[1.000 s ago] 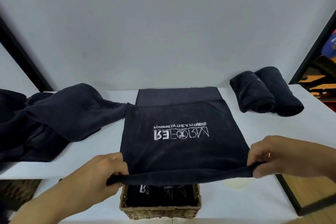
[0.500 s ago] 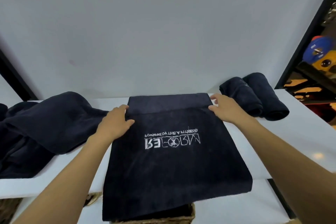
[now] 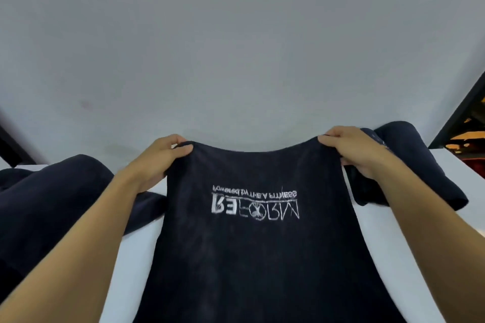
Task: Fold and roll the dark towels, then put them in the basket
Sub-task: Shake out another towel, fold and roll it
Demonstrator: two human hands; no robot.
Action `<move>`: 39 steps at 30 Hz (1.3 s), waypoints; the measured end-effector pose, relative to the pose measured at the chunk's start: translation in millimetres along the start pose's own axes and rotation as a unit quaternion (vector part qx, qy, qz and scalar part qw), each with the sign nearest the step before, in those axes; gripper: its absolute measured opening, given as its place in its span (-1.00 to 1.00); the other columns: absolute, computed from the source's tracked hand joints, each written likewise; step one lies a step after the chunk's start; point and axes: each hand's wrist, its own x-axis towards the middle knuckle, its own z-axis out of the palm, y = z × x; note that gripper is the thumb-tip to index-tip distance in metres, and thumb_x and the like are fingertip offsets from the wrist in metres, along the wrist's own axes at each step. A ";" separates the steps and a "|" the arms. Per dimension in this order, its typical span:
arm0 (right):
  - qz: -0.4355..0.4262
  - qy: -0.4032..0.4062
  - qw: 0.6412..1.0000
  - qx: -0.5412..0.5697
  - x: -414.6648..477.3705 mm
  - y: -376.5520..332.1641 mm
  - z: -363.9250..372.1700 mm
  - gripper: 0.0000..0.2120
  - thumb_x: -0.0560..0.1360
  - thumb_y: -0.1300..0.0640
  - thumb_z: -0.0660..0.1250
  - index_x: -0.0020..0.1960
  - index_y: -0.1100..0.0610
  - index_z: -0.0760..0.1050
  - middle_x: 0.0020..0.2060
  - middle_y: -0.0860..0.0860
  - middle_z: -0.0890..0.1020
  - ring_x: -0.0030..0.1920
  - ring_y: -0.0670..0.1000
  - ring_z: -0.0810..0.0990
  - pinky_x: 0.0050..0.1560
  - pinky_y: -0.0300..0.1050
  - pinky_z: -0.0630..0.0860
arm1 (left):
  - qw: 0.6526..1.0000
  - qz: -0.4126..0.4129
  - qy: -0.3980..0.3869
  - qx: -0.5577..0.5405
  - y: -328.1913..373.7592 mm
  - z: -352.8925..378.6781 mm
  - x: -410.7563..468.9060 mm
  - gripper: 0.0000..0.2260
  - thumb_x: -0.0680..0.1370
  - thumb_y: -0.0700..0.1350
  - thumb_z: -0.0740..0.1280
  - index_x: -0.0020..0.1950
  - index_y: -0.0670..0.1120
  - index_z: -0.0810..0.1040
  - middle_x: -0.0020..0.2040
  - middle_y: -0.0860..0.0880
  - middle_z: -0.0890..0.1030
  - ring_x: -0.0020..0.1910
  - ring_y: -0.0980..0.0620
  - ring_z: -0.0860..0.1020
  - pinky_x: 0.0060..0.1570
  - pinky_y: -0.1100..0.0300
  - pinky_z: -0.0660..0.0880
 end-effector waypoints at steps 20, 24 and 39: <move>-0.017 0.069 0.954 -0.291 61.3 28.5 53.4 -0.91 0.58 0.06 0.21 -0.03 0.08 0.36 -0.12 0.00 0.56 -0.05 0.10 0.49 0.05 0.05 0.27 | 0.945 -0.009 0.202 0.258 -24.9 30.9 75.7 -0.79 0.44 -0.18 0.46 0.06 -0.07 0.62 0.05 -0.09 0.63 0.13 -0.16 0.54 0.14 0.02 0.46; -0.062 0.098 0.986 -0.123 50.3 20.2 49.3 -0.89 0.52 0.11 0.36 -0.06 0.05 0.42 -0.11 -0.04 0.55 -0.02 0.04 0.53 -0.04 -0.10 0.40 | 0.959 0.041 0.232 0.158 -15.2 28.6 65.3 -0.82 0.43 -0.24 0.49 0.00 -0.12 0.61 -0.02 -0.09 0.62 0.02 -0.13 0.58 0.07 0.05 0.52; 0.143 -0.039 0.972 -0.183 1.6 -20.1 26.8 -0.84 0.59 0.32 0.21 -0.17 0.25 0.41 -0.21 0.17 0.51 -0.26 0.08 0.49 -0.37 -0.14 0.42 | 0.982 -0.118 0.137 -0.054 6.6 0.5 13.4 -0.67 0.37 -0.44 0.48 0.10 -0.41 0.53 0.04 -0.28 0.61 0.04 -0.23 0.60 0.00 0.00 0.55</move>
